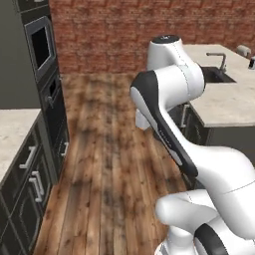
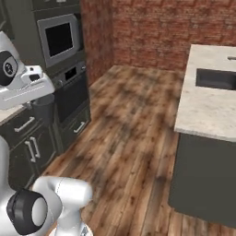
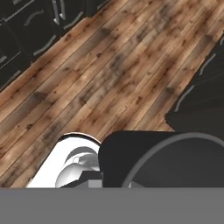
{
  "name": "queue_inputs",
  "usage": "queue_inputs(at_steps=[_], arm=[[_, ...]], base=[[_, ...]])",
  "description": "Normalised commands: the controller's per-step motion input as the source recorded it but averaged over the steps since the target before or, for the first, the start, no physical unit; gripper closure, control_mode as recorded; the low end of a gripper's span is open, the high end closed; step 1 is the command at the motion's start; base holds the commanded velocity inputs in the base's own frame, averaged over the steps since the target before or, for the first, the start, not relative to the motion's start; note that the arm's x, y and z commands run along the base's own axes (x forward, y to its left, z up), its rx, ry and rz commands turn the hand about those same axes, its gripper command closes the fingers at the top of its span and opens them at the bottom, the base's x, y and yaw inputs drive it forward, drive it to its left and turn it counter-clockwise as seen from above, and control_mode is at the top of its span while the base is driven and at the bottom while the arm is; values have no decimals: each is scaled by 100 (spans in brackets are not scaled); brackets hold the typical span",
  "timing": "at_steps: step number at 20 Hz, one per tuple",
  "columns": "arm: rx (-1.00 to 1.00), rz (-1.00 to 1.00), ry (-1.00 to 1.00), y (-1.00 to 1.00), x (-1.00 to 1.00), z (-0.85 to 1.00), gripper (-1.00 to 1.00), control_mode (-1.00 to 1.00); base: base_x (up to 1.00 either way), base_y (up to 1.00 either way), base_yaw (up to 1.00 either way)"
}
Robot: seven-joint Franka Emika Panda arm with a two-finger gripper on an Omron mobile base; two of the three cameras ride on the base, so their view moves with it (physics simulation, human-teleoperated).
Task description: There is a bowl on the dining counter. Grab a lemon wedge from the fridge and place it in the bowl. Then get the liquor bottle and glass cup from the cabinet and place them next to the bowl.
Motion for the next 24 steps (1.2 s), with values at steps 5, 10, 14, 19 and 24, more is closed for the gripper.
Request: queue_inputs(at_steps=[5, 10, 14, 19, 24], arm=[[0, 0, 0, 0, 0, 0, 100, 100], [0, 0, 0, 0, 0, 0, 100, 100], [0, 0, 0, 0, 0, 0, 100, 100], [0, 0, 0, 0, 0, 0, 100, 100], [0, 0, 0, 0, 0, 0, 100, 100]], base=[[100, -1, -34], [100, -35, -22], [95, -81, -14], [49, -100, -7], [4, -100, -7]])
